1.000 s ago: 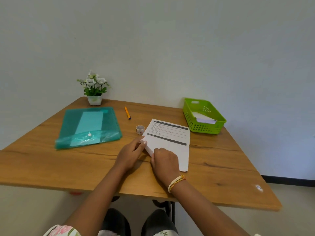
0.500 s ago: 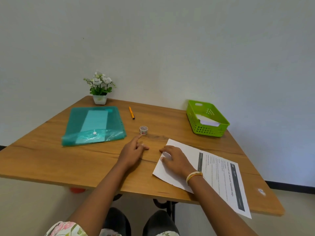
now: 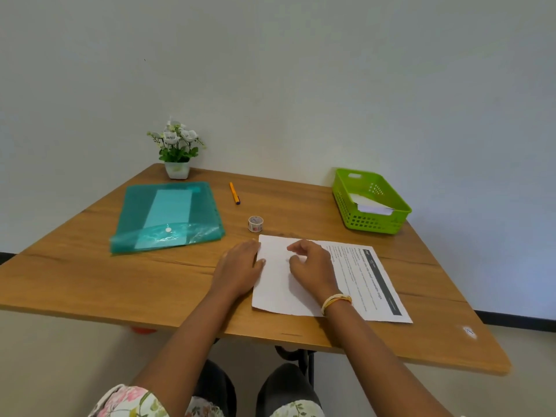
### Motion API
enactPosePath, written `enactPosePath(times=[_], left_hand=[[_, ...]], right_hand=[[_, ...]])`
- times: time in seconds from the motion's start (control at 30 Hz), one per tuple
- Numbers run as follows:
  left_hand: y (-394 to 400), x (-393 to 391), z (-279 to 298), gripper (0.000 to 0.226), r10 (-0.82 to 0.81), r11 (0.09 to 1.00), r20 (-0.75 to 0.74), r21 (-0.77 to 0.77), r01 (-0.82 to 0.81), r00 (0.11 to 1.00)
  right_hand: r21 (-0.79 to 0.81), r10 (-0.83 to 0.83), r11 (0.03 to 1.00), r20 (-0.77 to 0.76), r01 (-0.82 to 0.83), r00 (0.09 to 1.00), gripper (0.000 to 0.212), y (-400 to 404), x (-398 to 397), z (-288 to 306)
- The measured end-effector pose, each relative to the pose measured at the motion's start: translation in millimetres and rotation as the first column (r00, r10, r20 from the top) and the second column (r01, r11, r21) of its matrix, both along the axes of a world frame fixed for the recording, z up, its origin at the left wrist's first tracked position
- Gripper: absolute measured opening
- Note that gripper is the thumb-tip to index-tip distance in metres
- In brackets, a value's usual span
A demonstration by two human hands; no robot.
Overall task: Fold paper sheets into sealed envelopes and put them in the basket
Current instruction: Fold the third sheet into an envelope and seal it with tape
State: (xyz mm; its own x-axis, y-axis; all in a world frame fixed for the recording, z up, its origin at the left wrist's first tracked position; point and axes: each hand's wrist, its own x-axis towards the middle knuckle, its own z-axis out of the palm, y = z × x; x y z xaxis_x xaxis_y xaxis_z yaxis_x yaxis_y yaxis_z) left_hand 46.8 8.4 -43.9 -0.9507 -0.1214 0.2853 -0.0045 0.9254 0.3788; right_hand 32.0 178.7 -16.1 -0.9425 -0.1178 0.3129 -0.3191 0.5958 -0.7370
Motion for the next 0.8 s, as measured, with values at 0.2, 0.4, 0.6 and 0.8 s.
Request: enactPosePath(times=[0.2,0.4,0.6,0.8], left_hand=[[-1,-2,-8,0.050,0.195,0.976,0.000,-0.100,-0.194,0.981],[-4,1,0,0.061,0.154,0.988,0.091,-0.021,-0.153,0.984],[-10,13,7,0.037,0.116,0.810,-0.064,0.584,-0.057,0.991],[-9,14,8,0.044,-0.040,0.775,-0.074,0.627,0.078,0.996]], right_hand=[[0.530,0.093,0.835,0.126,-0.147,0.988,0.068,23,-2,-14],[0.541,0.104,0.835,0.019,-0.097,0.994,0.070,17,-5,-26],[0.449,0.105,0.889,-0.001,-0.093,0.995,0.059,17,-3,-25],[0.176,0.058,0.983,-0.039,-0.050,0.998,0.023,20,5,-21]])
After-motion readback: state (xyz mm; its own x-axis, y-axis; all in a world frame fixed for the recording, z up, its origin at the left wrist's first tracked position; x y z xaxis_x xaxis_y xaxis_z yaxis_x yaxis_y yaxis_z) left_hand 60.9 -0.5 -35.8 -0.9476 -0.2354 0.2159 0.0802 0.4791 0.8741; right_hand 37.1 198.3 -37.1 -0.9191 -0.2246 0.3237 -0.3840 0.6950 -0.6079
